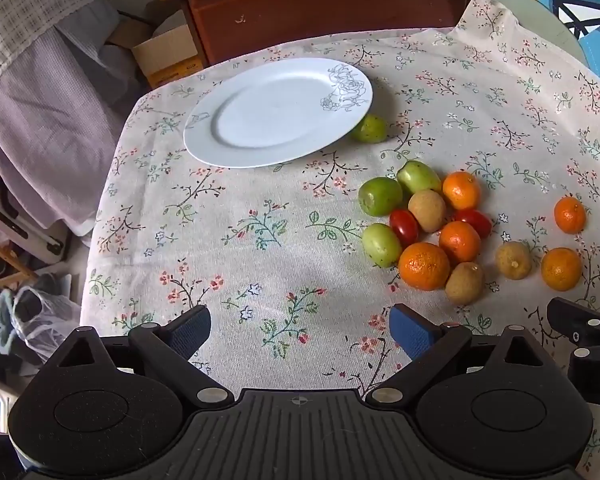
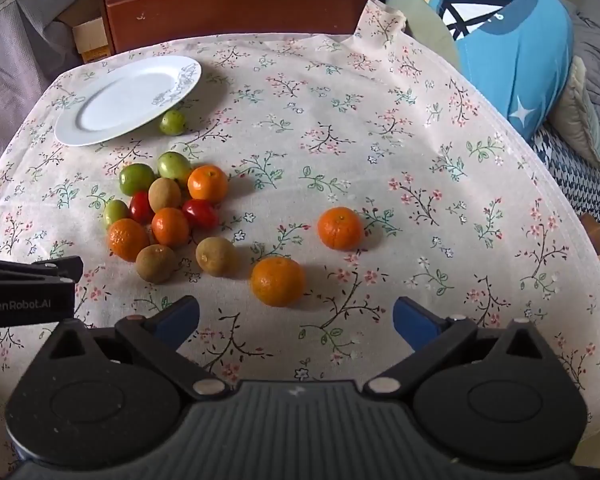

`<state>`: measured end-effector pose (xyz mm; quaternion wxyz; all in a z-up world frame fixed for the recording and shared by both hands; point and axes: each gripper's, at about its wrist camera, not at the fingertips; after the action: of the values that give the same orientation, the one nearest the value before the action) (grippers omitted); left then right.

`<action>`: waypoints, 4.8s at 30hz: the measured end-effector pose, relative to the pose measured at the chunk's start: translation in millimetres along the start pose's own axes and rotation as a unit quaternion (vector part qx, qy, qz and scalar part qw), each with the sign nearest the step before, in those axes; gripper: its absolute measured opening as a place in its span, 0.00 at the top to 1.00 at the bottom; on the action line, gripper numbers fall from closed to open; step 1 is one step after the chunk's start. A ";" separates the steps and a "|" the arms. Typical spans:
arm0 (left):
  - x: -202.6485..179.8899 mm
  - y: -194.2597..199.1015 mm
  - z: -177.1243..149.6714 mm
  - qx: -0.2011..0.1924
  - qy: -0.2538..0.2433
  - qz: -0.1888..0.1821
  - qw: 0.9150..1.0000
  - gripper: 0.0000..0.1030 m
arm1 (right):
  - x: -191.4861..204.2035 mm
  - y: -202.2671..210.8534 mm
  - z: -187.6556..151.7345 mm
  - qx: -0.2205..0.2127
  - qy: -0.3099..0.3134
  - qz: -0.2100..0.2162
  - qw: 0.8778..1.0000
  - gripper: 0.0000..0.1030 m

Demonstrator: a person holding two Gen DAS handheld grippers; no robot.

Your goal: Organize fruits

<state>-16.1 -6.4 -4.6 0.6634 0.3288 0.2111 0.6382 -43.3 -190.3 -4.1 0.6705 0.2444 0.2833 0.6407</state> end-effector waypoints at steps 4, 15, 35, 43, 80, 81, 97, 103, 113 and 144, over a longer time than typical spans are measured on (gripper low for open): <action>-1.9 0.0 0.0 0.001 -0.002 -0.002 1.000 0.06 | -2.6 1.5 -1.9 0.000 -0.003 -0.004 1.000 0.01; -4.1 -3.4 -0.5 0.007 -0.005 -0.004 1.000 0.06 | 1.3 -7.6 -1.2 0.008 -0.001 -0.004 1.000 0.01; -8.6 -5.9 -1.9 0.011 -0.011 -0.011 1.000 0.06 | 1.7 -8.7 -1.7 0.007 -0.003 0.005 1.000 0.01; -10.8 -4.7 -1.3 0.008 -0.016 -0.014 1.000 0.06 | 0.4 -9.4 -2.1 0.014 -0.013 0.003 1.000 0.01; -11.3 1.0 -0.2 0.000 -0.013 -0.022 1.000 0.06 | -4.7 -7.4 -2.4 0.005 -0.048 0.016 0.999 0.01; -11.2 1.1 -0.2 -0.001 -0.012 -0.023 1.000 0.06 | -4.5 -7.0 -2.4 0.003 -0.047 0.017 0.999 0.02; 17.9 4.9 5.3 -0.017 0.035 -0.023 0.999 0.06 | -41.4 12.9 -10.9 -0.048 -0.101 0.038 0.993 0.04; 24.4 2.5 2.5 -0.016 0.042 -0.027 0.999 0.06 | -55.8 17.4 -17.1 -0.058 -0.099 0.014 0.993 0.08; 36.0 2.6 -0.3 -0.046 0.049 -0.026 0.997 0.08 | -68.9 17.7 -14.7 -0.064 -0.146 0.008 0.987 0.19; -8.1 -15.4 -0.1 -0.072 0.051 -0.149 0.985 0.28 | -65.2 -13.4 -1.5 -0.076 -0.194 0.014 0.978 0.47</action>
<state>-6.0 -13.9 -16.8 0.7615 0.2123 0.2446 0.5614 -35.9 -256.2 -10.1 0.7201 0.3160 0.0948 0.6104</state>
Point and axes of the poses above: each gripper's, at about its wrist camera, not at the fingertips, and y roughly against the way its jaws point, x to its left, z to its top, and after that the axes turned 14 degrees about -x, right-handed
